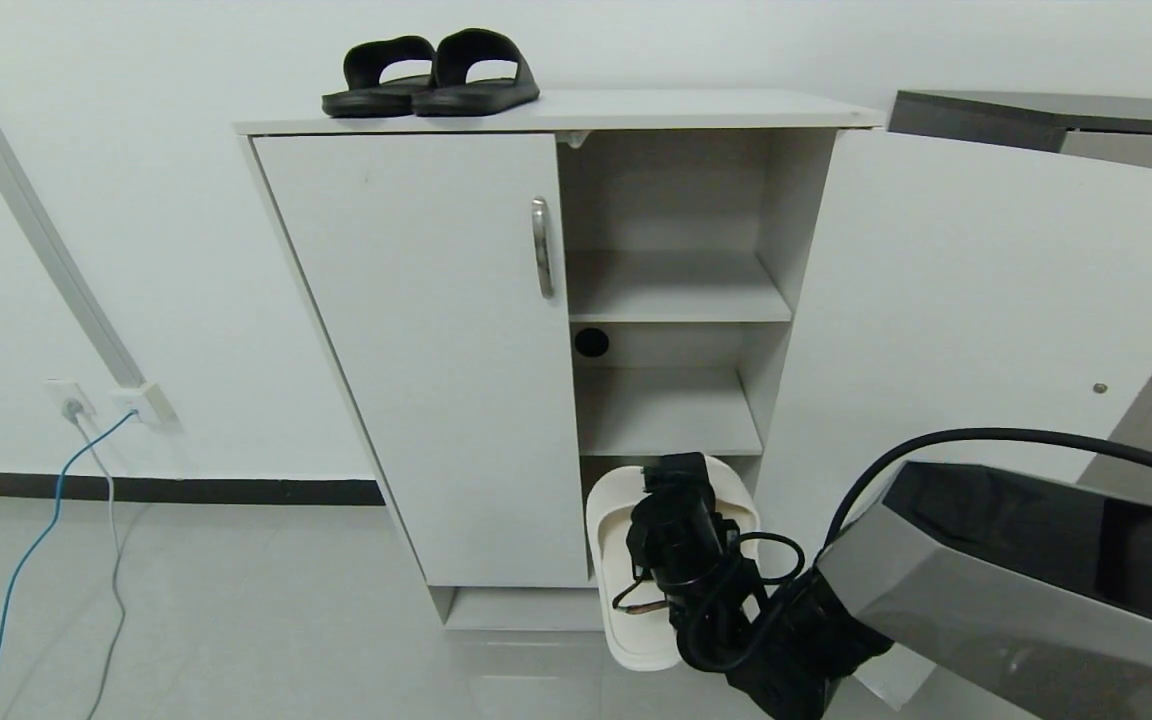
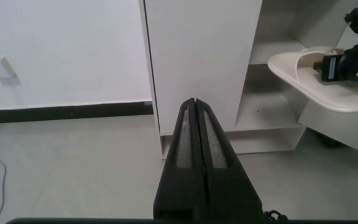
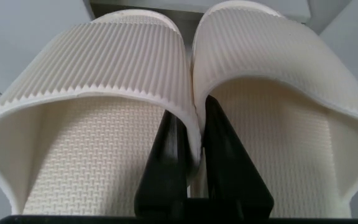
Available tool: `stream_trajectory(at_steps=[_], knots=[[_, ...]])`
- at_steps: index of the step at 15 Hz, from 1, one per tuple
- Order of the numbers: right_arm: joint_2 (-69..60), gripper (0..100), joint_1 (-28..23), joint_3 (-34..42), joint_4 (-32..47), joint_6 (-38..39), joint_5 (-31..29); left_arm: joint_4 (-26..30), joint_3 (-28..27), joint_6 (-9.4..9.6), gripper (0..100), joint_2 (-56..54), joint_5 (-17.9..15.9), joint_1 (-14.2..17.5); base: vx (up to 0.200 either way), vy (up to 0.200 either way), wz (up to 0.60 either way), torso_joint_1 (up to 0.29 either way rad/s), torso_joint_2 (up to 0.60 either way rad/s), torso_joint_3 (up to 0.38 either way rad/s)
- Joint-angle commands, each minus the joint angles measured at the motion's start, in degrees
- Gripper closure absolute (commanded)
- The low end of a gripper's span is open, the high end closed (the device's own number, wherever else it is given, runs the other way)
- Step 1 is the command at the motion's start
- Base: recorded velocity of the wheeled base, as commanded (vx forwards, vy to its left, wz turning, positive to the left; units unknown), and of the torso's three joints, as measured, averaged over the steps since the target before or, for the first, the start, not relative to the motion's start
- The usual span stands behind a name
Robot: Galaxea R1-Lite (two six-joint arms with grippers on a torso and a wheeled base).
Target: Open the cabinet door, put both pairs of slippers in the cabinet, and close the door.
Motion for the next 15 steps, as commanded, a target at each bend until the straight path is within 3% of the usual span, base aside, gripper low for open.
stream_trajectory(at_steps=[1, 7, 15], knots=[[2.3, 100, -1.1, -2.5, -0.9, -0.6, 0.1, 0.0, 0.0, -0.02, 100, 0.0, 0.0, 0.0, 0.000, 0.000, 0.00, 0.000, 0.00, 0.000], [6.2, 100, -4.8, -7.2, -7.3, -6.5, 0.0, 0.0, 0.0, -0.20, 100, 0.1, 0.0, 0.0, 0.000, 0.000, 0.00, 0.000, 0.00, 0.000], [11.4, 100, -6.7, -12.2, -7.3, -6.5, 0.0, 0.0, -0.1, -0.20, 100, 0.0, 0.0, 0.0, 0.000, 0.000, 0.00, 0.000, 0.00, 0.000]])
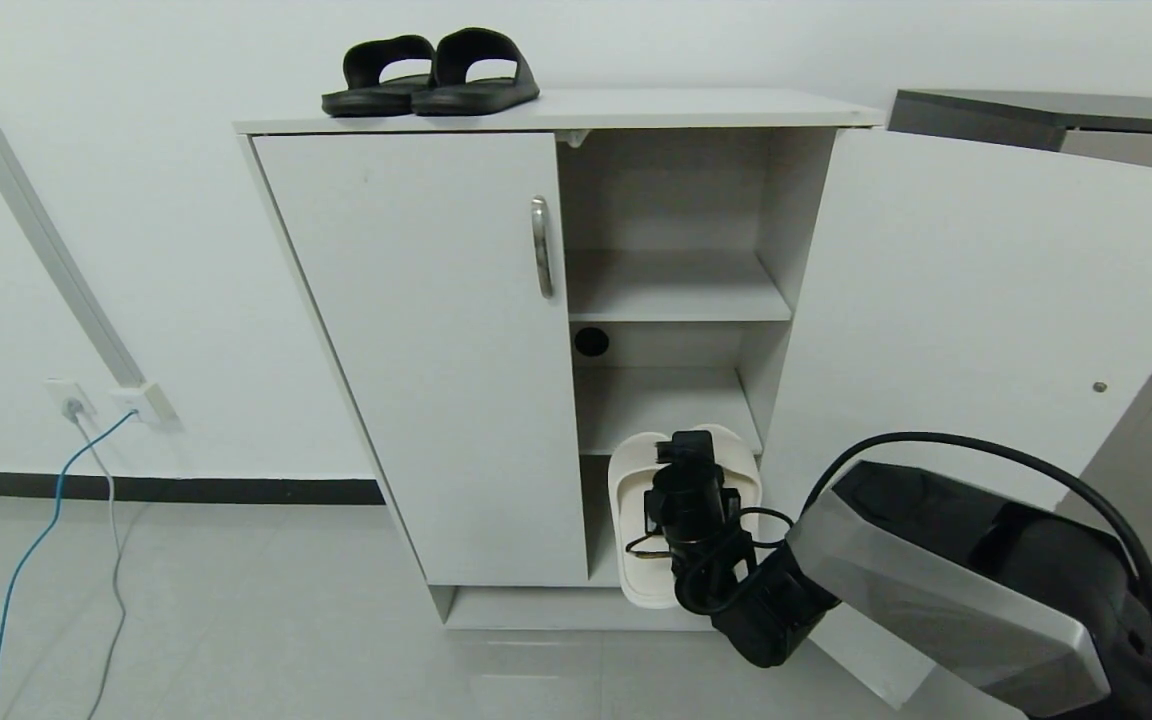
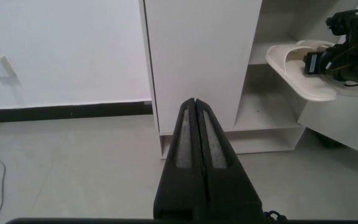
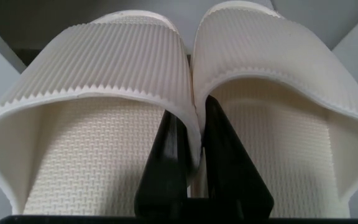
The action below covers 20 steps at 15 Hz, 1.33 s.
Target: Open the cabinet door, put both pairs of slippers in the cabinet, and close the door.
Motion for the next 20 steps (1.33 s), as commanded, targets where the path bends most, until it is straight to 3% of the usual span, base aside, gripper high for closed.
stream_trajectory(at_steps=[1, 12, 15, 20], knots=[[1.2, 100, -0.3, -0.4, 0.0, 0.0, 0.0, 0.0, 0.0, 0.02, 100, 0.1, 0.0, 0.0, 0.000, 0.000, 0.00, 0.000, 0.00, 0.000], [1.6, 100, -0.3, -0.4, -0.4, 0.0, -0.1, -0.1, 0.0, -0.15, 100, 0.0, 0.1, 0.0, 0.200, 0.000, 0.00, 0.002, 0.00, 0.001], [2.1, 100, -0.3, -1.7, -0.4, -0.2, 0.0, -0.1, 0.0, -0.15, 100, 0.1, 0.1, 0.0, 0.000, 0.000, 0.00, 0.000, 0.00, 0.000], [8.3, 100, -3.2, -14.3, 1.9, -4.6, 2.0, -0.1, 0.0, -0.42, 100, 0.0, 0.2, 0.0, 0.000, 0.000, 0.00, 0.000, 0.00, 0.000]])
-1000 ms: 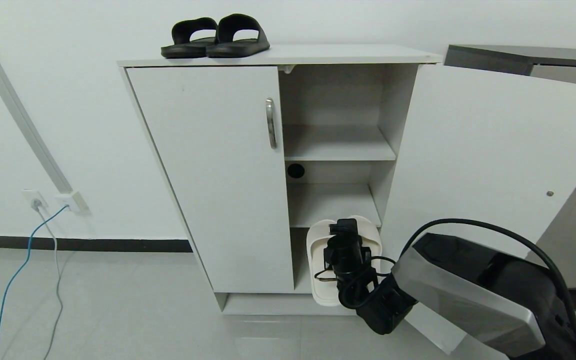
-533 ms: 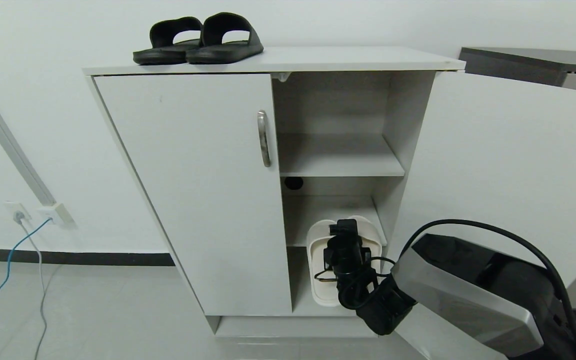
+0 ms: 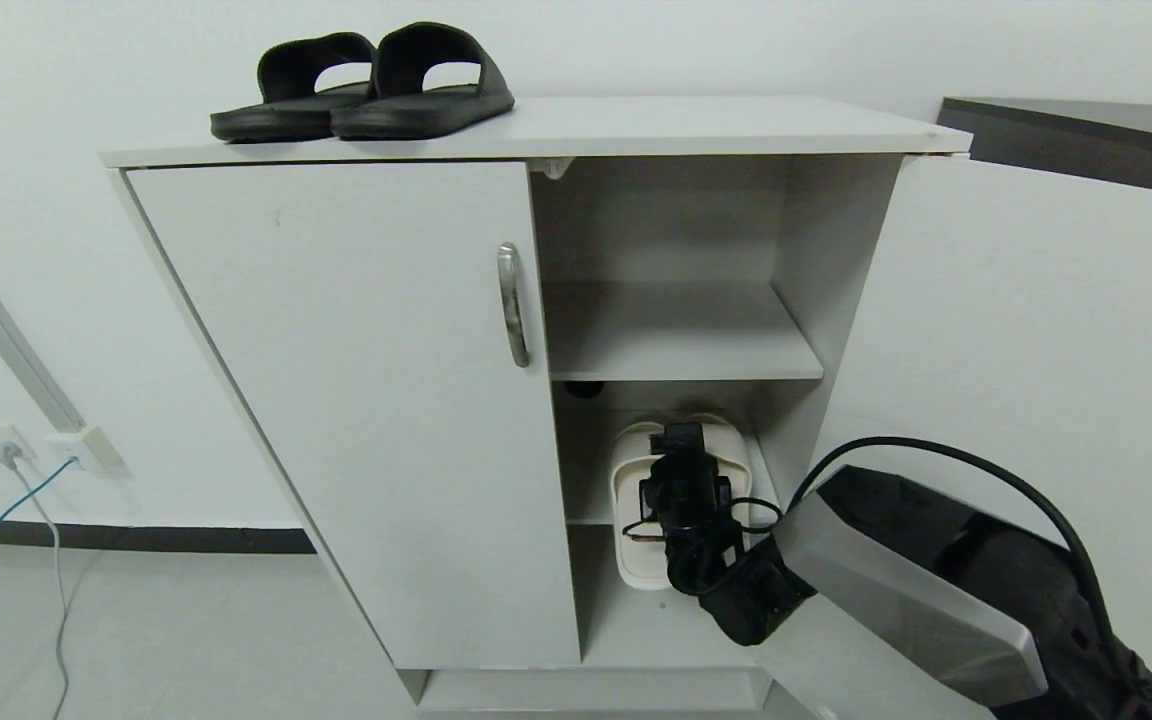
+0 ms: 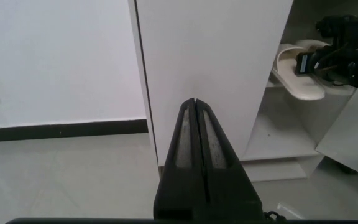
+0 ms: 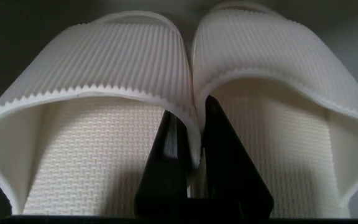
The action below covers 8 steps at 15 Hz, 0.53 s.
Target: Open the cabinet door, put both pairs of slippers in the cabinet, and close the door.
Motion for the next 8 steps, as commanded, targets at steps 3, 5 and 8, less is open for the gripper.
stream_trajectory(at_steps=[3, 5, 8], knots=[[6.2, 100, -2.9, -15.4, 8.7, -0.9, 0.8, 0.0, 0.0, -0.03, 100, 0.0, 0.1, 0.0, 0.000, 0.000, 0.00, 0.000, 0.00, 0.000], [8.2, 100, -3.8, -22.2, 12.8, -0.8, 1.2, 0.0, 0.0, -0.03, 100, 0.1, 0.1, 0.0, 0.000, 0.000, 0.00, 0.000, 0.00, 0.000], [9.1, 100, -4.2, -25.1, 14.7, -0.6, 1.2, 0.0, 0.0, -0.03, 100, 0.0, 0.0, 0.0, 0.000, 0.000, 0.00, 0.000, 0.00, 0.000]])
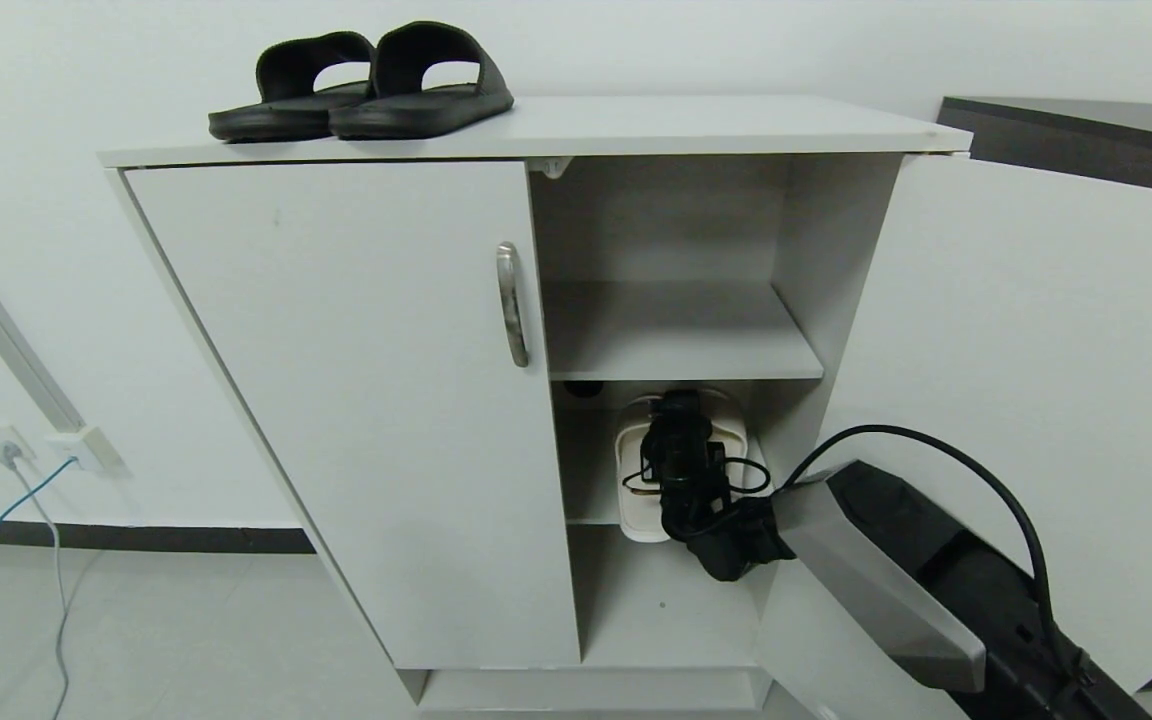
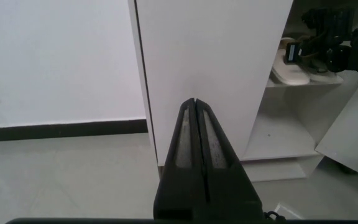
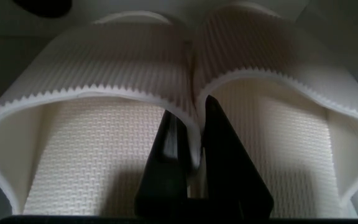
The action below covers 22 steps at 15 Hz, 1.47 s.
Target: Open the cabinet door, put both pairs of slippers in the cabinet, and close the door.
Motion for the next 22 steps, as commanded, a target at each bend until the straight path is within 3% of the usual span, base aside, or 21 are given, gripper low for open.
stream_trajectory(at_steps=[1, 16, 17, 22], knots=[[1.4, 100, -0.2, -1.3, 0.0, 0.2, 0.1, 0.0, 0.1, 0.02, 100, 0.0, 0.0, 0.0, 0.000, 0.000, 0.00, 0.000, 0.00, 0.000], [3.0, 100, -0.8, -3.1, 1.6, 0.6, 1.6, 0.0, 0.1, 0.02, 100, 0.0, 0.0, 0.0, 0.000, 0.000, 0.00, 0.000, 0.00, 0.000], [3.0, 0, -0.8, -3.1, 2.0, 0.6, 1.6, 0.0, 0.1, 0.11, 100, 0.0, 0.0, 0.0, 0.000, 0.000, 0.00, 0.000, 0.00, 0.000], [2.4, 0, -0.6, -1.2, 1.9, 0.7, 1.5, 0.0, 0.0, 0.02, 100, 0.0, 0.0, 0.0, 0.000, 0.000, 0.00, 0.000, 0.00, 0.000]])
